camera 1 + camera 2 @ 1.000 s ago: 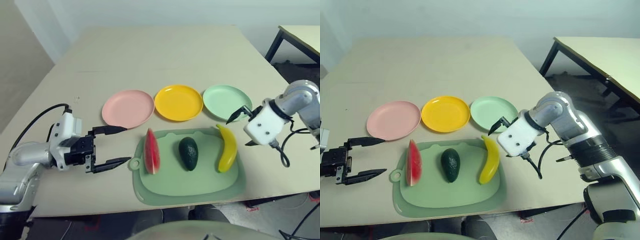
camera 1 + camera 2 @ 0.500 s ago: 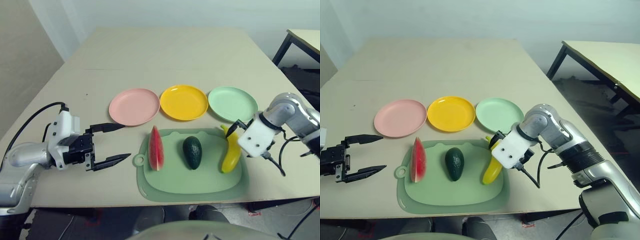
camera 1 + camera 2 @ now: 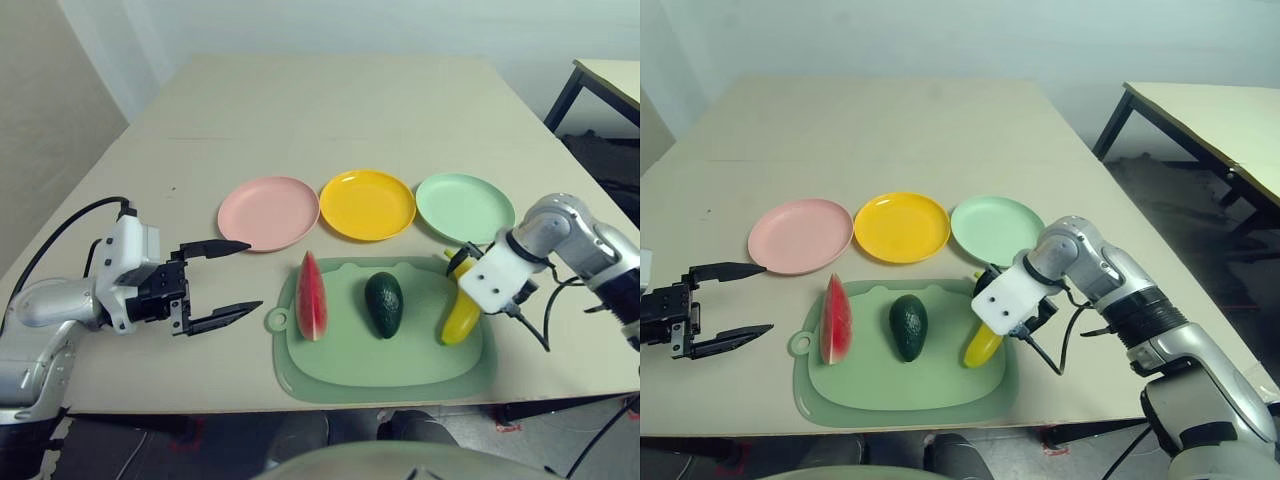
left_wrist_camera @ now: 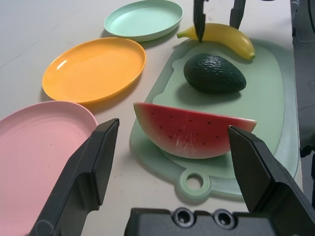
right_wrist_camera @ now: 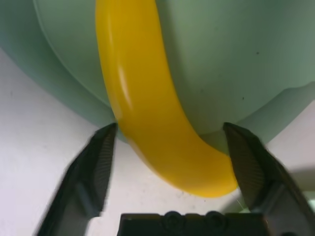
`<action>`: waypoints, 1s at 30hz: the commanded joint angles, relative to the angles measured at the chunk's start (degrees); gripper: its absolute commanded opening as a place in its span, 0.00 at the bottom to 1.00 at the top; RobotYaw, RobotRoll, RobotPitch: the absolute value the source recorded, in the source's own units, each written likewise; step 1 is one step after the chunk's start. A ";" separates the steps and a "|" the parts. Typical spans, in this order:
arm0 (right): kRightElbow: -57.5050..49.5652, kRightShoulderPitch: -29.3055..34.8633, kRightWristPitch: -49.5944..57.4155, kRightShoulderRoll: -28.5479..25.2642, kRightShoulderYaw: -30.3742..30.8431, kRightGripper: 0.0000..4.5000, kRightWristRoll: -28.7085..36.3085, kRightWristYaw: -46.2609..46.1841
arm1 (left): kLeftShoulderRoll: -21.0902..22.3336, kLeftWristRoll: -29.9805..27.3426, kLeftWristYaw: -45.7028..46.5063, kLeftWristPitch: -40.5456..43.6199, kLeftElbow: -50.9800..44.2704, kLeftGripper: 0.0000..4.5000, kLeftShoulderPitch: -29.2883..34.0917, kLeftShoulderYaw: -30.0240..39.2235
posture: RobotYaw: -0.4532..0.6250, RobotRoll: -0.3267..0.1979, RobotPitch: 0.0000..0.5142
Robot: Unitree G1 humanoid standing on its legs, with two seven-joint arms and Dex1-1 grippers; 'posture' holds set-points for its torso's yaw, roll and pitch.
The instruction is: Place the fruits into color-matched plates.
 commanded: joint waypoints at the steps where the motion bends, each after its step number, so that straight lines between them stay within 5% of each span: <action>1: -2.01 1.49 1.34 -0.87 0.05 0.60 0.43 0.80 | 0.65 0.55 -0.08 -0.07 -0.02 1.00 -0.20 -0.11 | 0.59 0.62 0.00; 4: -3.33 1.97 2.45 -1.14 -0.23 0.37 1.05 1.19 | 0.58 0.67 -0.07 -0.12 0.16 1.00 -0.48 -0.32 | 0.59 0.62 0.00; 17: -5.81 -2.41 6.68 -2.20 0.16 0.38 5.72 2.86 | 0.50 2.45 0.16 -0.81 1.39 1.00 -1.53 -1.56 | 0.59 0.62 0.00; 23: 3.59 -13.14 8.30 4.60 -0.53 0.38 3.97 2.07 | -1.42 2.34 3.84 0.40 -0.46 1.00 -1.97 -1.51 | 0.60 0.62 0.00; 30: 17.07 -24.33 11.48 18.85 -1.07 0.38 3.46 -4.86 | -3.51 1.10 14.78 8.41 -6.55 1.00 -2.70 -1.17 | 0.62 0.62 0.00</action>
